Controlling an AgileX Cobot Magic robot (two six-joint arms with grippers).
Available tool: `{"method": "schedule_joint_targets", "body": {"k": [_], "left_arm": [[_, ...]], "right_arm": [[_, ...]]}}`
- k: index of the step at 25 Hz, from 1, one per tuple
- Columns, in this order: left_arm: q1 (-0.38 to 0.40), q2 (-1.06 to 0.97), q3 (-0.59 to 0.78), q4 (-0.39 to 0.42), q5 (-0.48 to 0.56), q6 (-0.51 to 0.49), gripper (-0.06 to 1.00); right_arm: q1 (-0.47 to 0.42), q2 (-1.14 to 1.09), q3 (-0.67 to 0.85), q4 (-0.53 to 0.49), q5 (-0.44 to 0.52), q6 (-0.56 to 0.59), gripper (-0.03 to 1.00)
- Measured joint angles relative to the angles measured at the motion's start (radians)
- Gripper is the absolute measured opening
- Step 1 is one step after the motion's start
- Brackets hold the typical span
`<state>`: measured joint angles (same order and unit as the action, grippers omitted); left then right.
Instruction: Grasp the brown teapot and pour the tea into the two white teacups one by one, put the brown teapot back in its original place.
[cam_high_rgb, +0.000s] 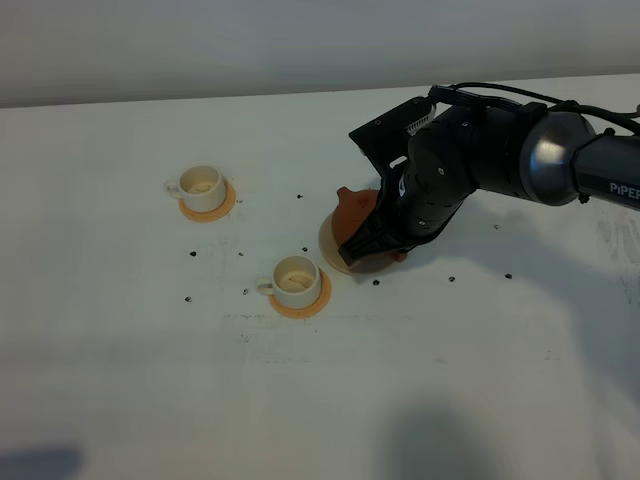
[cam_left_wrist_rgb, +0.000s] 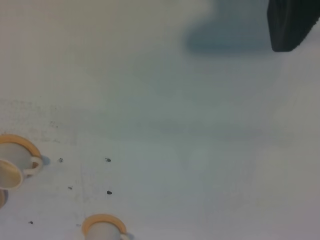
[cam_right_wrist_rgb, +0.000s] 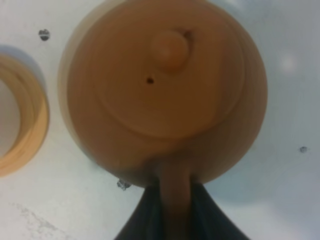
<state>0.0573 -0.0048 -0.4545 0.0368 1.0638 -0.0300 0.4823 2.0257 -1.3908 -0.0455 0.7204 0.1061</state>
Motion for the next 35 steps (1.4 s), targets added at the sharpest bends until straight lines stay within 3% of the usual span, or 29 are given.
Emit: {"method": "schedule_joint_targets", "body": {"k": [18,35], "left_arm": [[0.000,0.000,0.000,0.000,0.000,0.000,0.35],[0.000,0.000,0.000,0.000,0.000,0.000,0.35]], "right_arm": [[0.011,-0.102,0.000,-0.037,0.018,0.001,0.09],[0.171,-0.223,0.054,-0.071,0.110,-0.020,0.09]]}}
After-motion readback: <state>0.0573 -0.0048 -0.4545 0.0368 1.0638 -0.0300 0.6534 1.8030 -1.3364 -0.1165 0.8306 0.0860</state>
